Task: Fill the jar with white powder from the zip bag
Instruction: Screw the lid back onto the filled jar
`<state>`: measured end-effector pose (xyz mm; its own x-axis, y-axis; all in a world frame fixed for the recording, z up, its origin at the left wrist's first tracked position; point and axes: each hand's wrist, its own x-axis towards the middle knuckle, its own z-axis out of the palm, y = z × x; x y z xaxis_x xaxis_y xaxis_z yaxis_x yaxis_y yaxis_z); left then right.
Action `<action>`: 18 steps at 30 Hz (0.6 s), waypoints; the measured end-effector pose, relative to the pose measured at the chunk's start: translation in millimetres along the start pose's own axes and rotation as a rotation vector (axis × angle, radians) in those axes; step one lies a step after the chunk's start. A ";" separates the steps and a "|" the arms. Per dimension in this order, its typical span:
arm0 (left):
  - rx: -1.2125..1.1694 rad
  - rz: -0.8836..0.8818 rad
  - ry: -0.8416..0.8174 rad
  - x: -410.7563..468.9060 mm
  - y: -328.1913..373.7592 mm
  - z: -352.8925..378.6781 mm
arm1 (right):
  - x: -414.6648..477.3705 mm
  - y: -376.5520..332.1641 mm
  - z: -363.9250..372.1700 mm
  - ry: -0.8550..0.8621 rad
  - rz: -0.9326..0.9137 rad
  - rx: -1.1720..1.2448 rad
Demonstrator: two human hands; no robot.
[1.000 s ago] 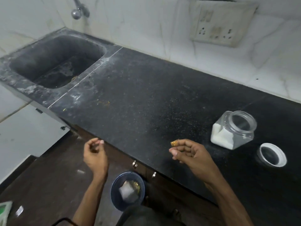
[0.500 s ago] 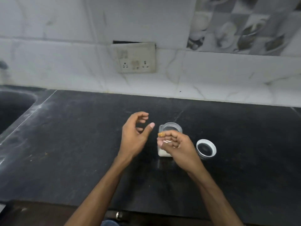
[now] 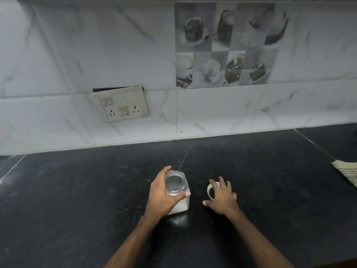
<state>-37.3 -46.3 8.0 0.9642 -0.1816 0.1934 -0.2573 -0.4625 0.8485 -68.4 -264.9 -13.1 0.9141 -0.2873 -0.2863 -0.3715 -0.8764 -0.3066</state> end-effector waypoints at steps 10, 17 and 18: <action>-0.117 -0.031 0.056 2.3 -12.7 8.8 | 11.3 -3.6 10.0 0.163 -0.007 -0.036; -0.155 -0.036 0.065 2.9 -14.2 11.1 | -0.7 -42.9 -31.6 0.337 0.056 0.565; -0.162 -0.039 0.065 2.9 -14.6 11.4 | -6.3 -51.9 -38.9 0.407 0.010 0.676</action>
<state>-31.5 -49.9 -9.4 0.9768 -0.1068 0.1855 -0.2105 -0.3217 0.9232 -48.5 -232.7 39.9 0.8495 -0.5271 0.0226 -0.2789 -0.4851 -0.8288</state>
